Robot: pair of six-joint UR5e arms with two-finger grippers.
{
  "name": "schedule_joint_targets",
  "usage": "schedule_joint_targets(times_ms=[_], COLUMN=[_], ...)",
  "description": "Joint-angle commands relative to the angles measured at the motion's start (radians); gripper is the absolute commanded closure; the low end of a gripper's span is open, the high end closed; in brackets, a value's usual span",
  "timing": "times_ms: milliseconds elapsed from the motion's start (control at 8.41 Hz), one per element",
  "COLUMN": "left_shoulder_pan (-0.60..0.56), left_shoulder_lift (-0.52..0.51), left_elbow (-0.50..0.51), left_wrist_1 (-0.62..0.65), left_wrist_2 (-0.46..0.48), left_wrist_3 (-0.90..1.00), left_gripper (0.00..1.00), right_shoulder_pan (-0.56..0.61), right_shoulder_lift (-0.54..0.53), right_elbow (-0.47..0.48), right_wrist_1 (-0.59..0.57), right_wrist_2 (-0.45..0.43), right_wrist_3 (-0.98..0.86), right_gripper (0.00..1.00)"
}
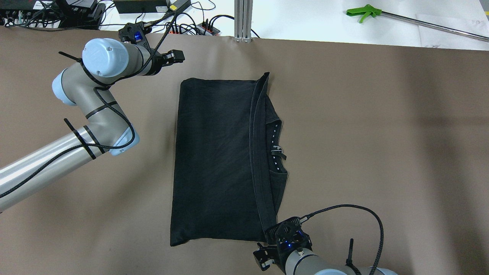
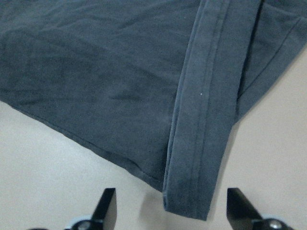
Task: Fold clothes
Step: 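Grasp the shirt's near corner with the right gripper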
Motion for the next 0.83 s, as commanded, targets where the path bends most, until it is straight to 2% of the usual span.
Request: schedule_joint_targets(times_ms=[0, 119, 476, 714], left_shoulder_pan=[0.0, 0.002, 0.002, 0.002], left_shoulder_lift=[0.017, 0.019, 0.022, 0.022], left_elbow=[0.0, 0.0, 0.002, 0.002], left_wrist_1=[-0.006, -0.006, -0.009, -0.014], left_wrist_2=[0.0, 0.0, 0.0, -0.002], left_wrist_3=[0.0, 0.0, 0.0, 0.0], left_gripper=[0.05, 0.05, 0.05, 0.05], right_shoulder_pan=[-0.021, -0.021, -0.017, -0.017], right_shoulder_lift=[-0.003, -0.003, -0.009, -0.009], right_elbow=[-0.002, -0.003, -0.002, -0.002], right_wrist_1=[0.0, -0.002, -0.002, -0.002], right_wrist_2=[-0.042, -0.043, -0.056, -0.063], right_wrist_3=[0.0, 0.0, 0.0, 0.004], right_gripper=[0.33, 0.37, 0.66, 0.98])
